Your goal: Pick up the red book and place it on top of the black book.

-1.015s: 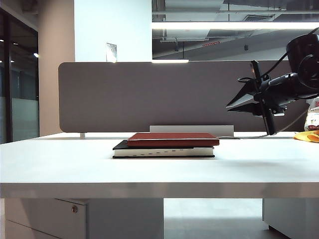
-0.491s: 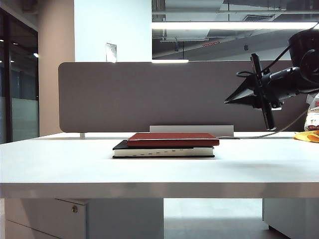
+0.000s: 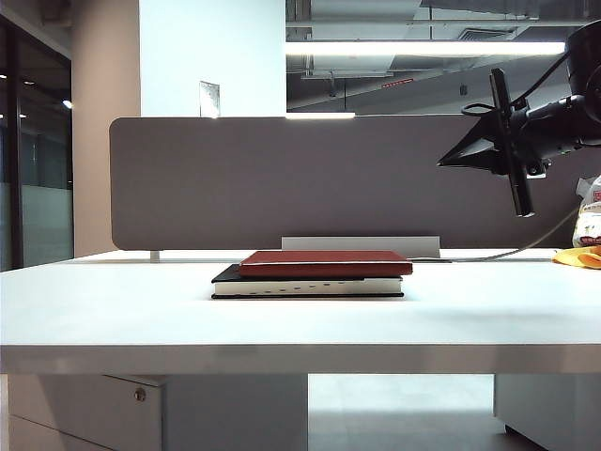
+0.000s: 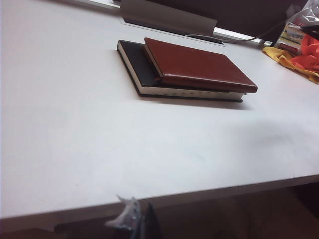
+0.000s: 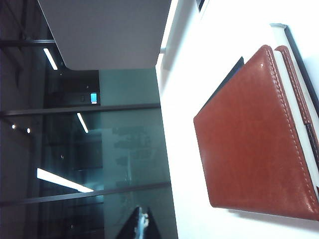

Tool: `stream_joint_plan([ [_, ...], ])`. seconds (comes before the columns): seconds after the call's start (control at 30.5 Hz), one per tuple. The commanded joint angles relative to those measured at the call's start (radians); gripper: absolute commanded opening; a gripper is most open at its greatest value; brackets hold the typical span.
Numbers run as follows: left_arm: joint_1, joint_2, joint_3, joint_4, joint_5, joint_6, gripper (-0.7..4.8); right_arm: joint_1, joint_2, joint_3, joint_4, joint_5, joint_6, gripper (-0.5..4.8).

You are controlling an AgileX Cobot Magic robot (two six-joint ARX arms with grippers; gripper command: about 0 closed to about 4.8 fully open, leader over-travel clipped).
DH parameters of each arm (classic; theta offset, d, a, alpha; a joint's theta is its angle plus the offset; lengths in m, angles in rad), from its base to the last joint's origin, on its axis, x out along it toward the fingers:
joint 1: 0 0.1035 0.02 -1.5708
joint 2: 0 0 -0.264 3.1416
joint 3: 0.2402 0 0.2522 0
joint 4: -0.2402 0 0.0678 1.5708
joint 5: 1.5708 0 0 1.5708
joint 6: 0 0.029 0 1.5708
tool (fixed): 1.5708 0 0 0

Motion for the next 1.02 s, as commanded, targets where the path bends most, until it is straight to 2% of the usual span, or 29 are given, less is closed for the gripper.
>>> stream_joint_plan([
  [0.03, 0.001, 0.0, 0.003, -0.021, 0.008, 0.0, 0.18, 0.0, -0.019, 0.003, -0.013, -0.017, -0.029, 0.07],
  [0.33, 0.002, 0.0, 0.003, -0.021, 0.007, 0.0, 0.18, -0.011, -0.064, 0.001, -0.126, -0.018, -0.129, 0.06],
  [0.62, 0.002, 0.0, 0.003, -0.021, 0.006, 0.001, 0.18, -0.017, -0.121, -0.001, -0.296, 0.019, -0.282, -0.01],
  [1.02, 0.002, 0.0, 0.003, -0.021, 0.007, 0.001, 0.18, -0.031, -0.208, -0.001, -0.454, 0.057, -0.383, -0.01],
])
